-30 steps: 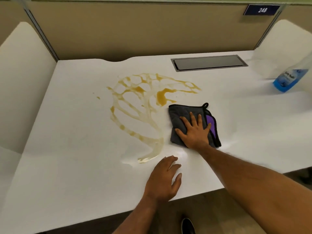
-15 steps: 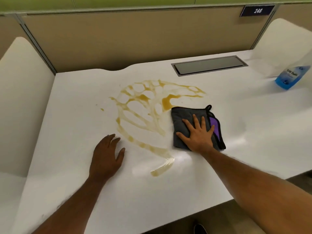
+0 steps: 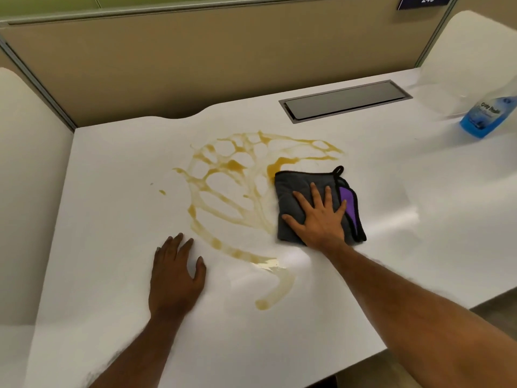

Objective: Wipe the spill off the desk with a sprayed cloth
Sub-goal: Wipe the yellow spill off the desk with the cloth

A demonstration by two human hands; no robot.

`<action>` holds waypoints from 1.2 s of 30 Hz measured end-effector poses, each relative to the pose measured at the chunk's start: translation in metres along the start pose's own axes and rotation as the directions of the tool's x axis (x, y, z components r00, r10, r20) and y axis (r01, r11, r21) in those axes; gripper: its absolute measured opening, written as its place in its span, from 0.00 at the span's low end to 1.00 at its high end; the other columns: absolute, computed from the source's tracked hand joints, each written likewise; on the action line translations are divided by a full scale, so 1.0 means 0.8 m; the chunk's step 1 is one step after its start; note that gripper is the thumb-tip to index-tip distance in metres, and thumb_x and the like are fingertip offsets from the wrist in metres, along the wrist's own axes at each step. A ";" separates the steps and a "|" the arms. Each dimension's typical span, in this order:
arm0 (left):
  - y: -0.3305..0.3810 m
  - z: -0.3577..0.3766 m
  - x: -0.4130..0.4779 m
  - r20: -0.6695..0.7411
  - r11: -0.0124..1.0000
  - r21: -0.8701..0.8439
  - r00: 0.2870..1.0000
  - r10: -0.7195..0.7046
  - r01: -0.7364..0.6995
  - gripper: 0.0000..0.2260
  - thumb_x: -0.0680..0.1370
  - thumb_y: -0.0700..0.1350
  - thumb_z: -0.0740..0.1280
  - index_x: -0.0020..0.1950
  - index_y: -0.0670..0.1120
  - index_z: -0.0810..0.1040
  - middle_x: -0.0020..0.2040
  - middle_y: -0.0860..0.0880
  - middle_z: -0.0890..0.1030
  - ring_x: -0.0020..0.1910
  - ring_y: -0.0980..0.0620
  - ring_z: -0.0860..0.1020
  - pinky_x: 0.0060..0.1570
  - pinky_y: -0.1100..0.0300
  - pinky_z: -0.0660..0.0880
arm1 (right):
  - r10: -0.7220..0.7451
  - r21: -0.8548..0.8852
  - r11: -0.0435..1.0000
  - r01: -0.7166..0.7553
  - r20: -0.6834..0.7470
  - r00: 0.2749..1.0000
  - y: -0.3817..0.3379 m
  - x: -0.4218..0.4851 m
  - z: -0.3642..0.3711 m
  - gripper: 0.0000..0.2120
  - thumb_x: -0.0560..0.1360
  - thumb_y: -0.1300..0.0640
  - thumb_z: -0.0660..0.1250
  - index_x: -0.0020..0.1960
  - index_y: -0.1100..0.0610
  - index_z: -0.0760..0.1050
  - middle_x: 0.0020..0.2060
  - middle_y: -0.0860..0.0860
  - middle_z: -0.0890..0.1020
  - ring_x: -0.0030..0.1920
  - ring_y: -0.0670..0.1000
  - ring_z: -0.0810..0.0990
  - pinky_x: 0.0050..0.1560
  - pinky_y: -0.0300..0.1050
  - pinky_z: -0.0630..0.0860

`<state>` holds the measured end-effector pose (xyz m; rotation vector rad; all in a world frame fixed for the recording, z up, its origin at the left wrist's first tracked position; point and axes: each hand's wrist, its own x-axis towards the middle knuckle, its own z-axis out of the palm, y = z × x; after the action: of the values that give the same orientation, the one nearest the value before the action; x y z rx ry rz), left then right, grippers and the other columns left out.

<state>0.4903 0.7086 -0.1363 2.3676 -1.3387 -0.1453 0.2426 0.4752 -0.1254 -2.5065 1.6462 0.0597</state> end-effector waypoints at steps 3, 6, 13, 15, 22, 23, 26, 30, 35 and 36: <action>0.001 -0.001 0.001 -0.003 1.000 -0.010 1.000 -0.005 0.004 0.28 0.75 0.59 0.55 0.69 0.46 0.73 0.74 0.49 0.68 0.75 0.48 0.61 0.75 0.48 0.58 | -0.088 -0.031 0.996 0.088 0.018 0.996 -0.016 0.003 -0.003 0.39 0.69 0.22 0.41 0.77 0.36 0.45 0.80 0.51 0.43 0.78 0.62 0.39 0.69 0.75 0.38; 0.001 -0.001 0.000 0.006 1.000 -0.007 1.000 -0.005 0.005 0.28 0.75 0.59 0.55 0.70 0.47 0.72 0.74 0.50 0.68 0.76 0.48 0.61 0.75 0.49 0.57 | -0.272 -0.019 0.962 0.272 0.007 0.962 0.005 -0.016 -0.001 0.36 0.71 0.23 0.42 0.76 0.34 0.46 0.80 0.47 0.44 0.78 0.57 0.39 0.70 0.75 0.40; 0.001 0.000 0.002 0.011 1.000 0.017 1.000 -0.013 0.013 0.26 0.75 0.58 0.56 0.69 0.47 0.72 0.74 0.50 0.68 0.76 0.49 0.61 0.75 0.50 0.57 | -0.090 -0.002 0.996 0.090 0.024 0.996 0.011 0.031 -0.007 0.37 0.71 0.24 0.41 0.77 0.36 0.46 0.80 0.49 0.44 0.78 0.60 0.39 0.69 0.76 0.39; 0.001 0.000 0.002 0.009 1.000 0.020 1.000 -0.010 0.009 0.26 0.75 0.58 0.56 0.69 0.47 0.72 0.74 0.50 0.68 0.75 0.50 0.61 0.75 0.50 0.57 | -0.122 -0.010 0.992 0.122 0.031 0.992 -0.013 0.032 -0.006 0.40 0.69 0.21 0.41 0.77 0.37 0.44 0.79 0.52 0.43 0.78 0.63 0.38 0.69 0.76 0.37; 0.006 -0.002 0.001 0.000 0.999 0.023 1.000 -0.023 0.023 0.26 0.75 0.58 0.56 0.69 0.48 0.73 0.73 0.51 0.68 0.75 0.50 0.62 0.74 0.49 0.58 | -0.450 -0.025 0.893 0.450 0.003 0.893 0.016 0.013 -0.006 0.34 0.73 0.24 0.44 0.76 0.33 0.48 0.80 0.46 0.47 0.79 0.56 0.41 0.70 0.75 0.40; 0.006 -0.003 0.001 -0.001 0.999 0.024 1.000 -0.022 0.022 0.26 0.75 0.58 0.56 0.69 0.48 0.73 0.73 0.51 0.69 0.75 0.50 0.62 0.74 0.49 0.59 | -0.401 -0.012 0.916 0.401 0.004 0.916 0.021 0.025 -0.007 0.34 0.72 0.24 0.44 0.76 0.34 0.49 0.80 0.46 0.47 0.79 0.56 0.41 0.70 0.75 0.40; 0.005 -0.002 0.001 0.001 0.999 0.024 1.000 -0.029 0.029 0.26 0.75 0.59 0.56 0.70 0.49 0.73 0.74 0.51 0.68 0.75 0.49 0.62 0.75 0.49 0.58 | -0.240 -0.001 0.971 0.240 0.007 0.971 -0.001 0.044 -0.007 0.39 0.69 0.22 0.42 0.76 0.36 0.49 0.80 0.48 0.46 0.78 0.60 0.41 0.69 0.75 0.37; 0.007 -0.002 -0.001 0.004 0.999 0.029 0.999 -0.044 0.044 0.26 0.75 0.59 0.56 0.70 0.49 0.72 0.74 0.52 0.68 0.76 0.50 0.61 0.75 0.51 0.57 | -0.539 -0.043 0.840 0.541 0.041 0.841 -0.021 0.018 -0.001 0.38 0.70 0.22 0.43 0.76 0.36 0.50 0.80 0.49 0.46 0.78 0.60 0.40 0.70 0.75 0.40; 0.009 -0.002 -0.002 -0.022 0.999 0.036 0.999 -0.040 0.041 0.26 0.76 0.58 0.57 0.70 0.49 0.72 0.73 0.51 0.69 0.75 0.49 0.63 0.75 0.52 0.57 | -0.505 0.031 0.863 0.505 -0.001 0.863 0.008 0.043 -0.006 0.30 0.76 0.29 0.44 0.75 0.37 0.56 0.79 0.45 0.51 0.79 0.54 0.43 0.72 0.71 0.38; 0.010 -0.002 -0.002 -0.027 0.999 0.038 0.999 -0.035 0.036 0.25 0.76 0.58 0.57 0.69 0.48 0.73 0.73 0.50 0.70 0.74 0.49 0.64 0.74 0.52 0.58 | -0.430 0.055 0.902 0.429 0.002 0.903 0.000 0.050 -0.005 0.31 0.75 0.30 0.44 0.76 0.38 0.56 0.79 0.45 0.50 0.79 0.55 0.42 0.72 0.71 0.37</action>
<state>0.4835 0.7069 -0.1319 2.4178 -1.2993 -0.0984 0.2580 0.4383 -0.1256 -2.7531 1.0356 -0.0143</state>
